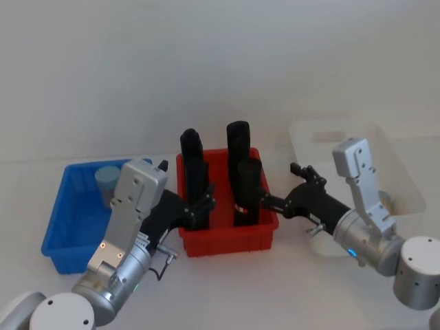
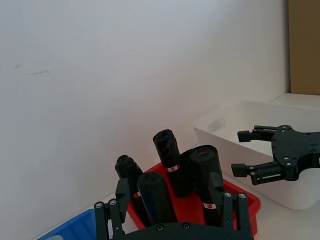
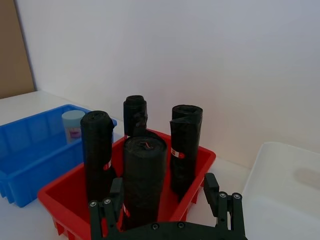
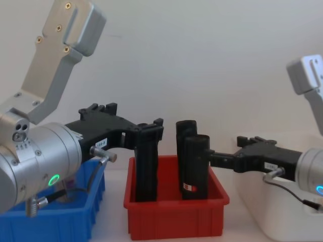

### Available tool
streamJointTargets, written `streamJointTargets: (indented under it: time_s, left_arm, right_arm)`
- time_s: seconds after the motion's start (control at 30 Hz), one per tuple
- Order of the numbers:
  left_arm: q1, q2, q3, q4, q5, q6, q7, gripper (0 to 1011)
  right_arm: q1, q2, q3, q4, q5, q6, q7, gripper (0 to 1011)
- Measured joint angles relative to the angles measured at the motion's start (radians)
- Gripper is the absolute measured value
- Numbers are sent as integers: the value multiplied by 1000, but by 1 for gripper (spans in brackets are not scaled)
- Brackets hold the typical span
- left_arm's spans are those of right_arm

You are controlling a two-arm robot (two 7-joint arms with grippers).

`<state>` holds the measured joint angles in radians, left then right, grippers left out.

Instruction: Pick the cotton swabs from the blue box and place them into the white box.

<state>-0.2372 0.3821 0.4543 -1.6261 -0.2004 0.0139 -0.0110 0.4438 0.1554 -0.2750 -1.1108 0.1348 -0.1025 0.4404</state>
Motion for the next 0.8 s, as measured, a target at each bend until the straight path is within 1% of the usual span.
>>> streamJointTargets:
  time_s: [0.03, 0.1, 0.13, 0.2, 0.23, 0.37, 0.4, 0.67, 0.7, 0.8]
  left_arm:
    - [0, 0, 0, 0, 0, 0, 0, 1004]
    - [0, 0, 0, 0, 0, 0, 0, 1004]
    - [0, 0, 0, 0, 0, 0, 0, 1004]
    - [0, 0, 0, 0, 0, 0, 0, 1004]
    - [0, 0, 0, 0, 0, 0, 0, 1004]
    - [0, 0, 0, 0, 0, 0, 0, 1004]
    - [0, 0, 0, 0, 0, 0, 0, 1004]
    - [0, 0, 0, 0, 0, 0, 0, 1004]
    - [0, 0, 0, 0, 0, 0, 0, 1004]
    - [0, 0, 0, 0, 0, 0, 0, 1004]
  right_arm:
    - [17, -7, -3, 28, -4, -7, 11, 1002]
    - [37, -16, -6, 57, -7, -14, 21, 1002]
    - [54, -23, -9, 90, -10, -21, 32, 1002]
    - [70, -30, -12, 117, -13, -30, 43, 1002]
    - [89, -38, -15, 149, -15, -37, 54, 1002]
    - [128, -54, -22, 216, -20, -57, 78, 1002]
    - [145, -61, -25, 247, -22, -66, 86, 1002]
    - [211, -87, -32, 365, -27, -100, 113, 1002]
    - [230, -94, -34, 398, -28, -111, 121, 1002]
    - [248, -100, -35, 431, -28, -125, 130, 1002]
